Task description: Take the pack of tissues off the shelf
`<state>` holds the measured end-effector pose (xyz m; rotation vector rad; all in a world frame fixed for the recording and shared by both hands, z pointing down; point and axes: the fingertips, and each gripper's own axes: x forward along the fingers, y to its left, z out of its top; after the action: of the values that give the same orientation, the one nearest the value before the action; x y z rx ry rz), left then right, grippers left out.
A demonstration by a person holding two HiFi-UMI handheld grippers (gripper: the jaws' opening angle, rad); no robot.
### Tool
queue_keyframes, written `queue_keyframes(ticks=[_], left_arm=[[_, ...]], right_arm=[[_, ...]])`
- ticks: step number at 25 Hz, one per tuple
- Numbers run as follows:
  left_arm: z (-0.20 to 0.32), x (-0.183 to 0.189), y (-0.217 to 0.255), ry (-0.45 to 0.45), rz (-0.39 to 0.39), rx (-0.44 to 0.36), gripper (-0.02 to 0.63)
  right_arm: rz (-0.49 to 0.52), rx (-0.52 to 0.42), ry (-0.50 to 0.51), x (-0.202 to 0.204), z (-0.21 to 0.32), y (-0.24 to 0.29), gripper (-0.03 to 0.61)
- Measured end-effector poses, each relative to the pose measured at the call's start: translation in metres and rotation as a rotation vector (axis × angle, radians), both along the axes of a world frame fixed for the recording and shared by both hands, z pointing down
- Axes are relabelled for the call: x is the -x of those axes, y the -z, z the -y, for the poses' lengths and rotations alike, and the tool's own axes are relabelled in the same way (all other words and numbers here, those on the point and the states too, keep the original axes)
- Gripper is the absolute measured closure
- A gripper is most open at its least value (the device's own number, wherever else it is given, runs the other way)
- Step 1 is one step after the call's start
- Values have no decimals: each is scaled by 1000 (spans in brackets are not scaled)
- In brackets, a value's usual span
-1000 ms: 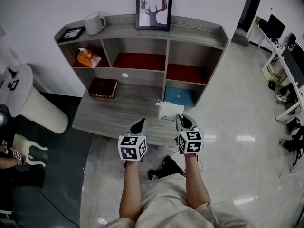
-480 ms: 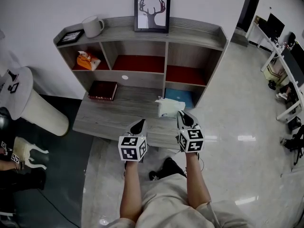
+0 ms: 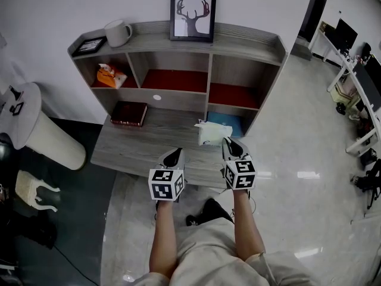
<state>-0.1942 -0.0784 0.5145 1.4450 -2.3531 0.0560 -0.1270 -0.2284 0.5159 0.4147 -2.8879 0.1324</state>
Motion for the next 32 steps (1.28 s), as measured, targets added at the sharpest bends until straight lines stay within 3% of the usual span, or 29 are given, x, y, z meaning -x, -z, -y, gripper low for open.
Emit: queue_keyframes(ticks=[32], left_arm=[[3,-5,-5,4,-30,-12,606]], right_arm=[[-25,-17,54,6,-6,-4,551]])
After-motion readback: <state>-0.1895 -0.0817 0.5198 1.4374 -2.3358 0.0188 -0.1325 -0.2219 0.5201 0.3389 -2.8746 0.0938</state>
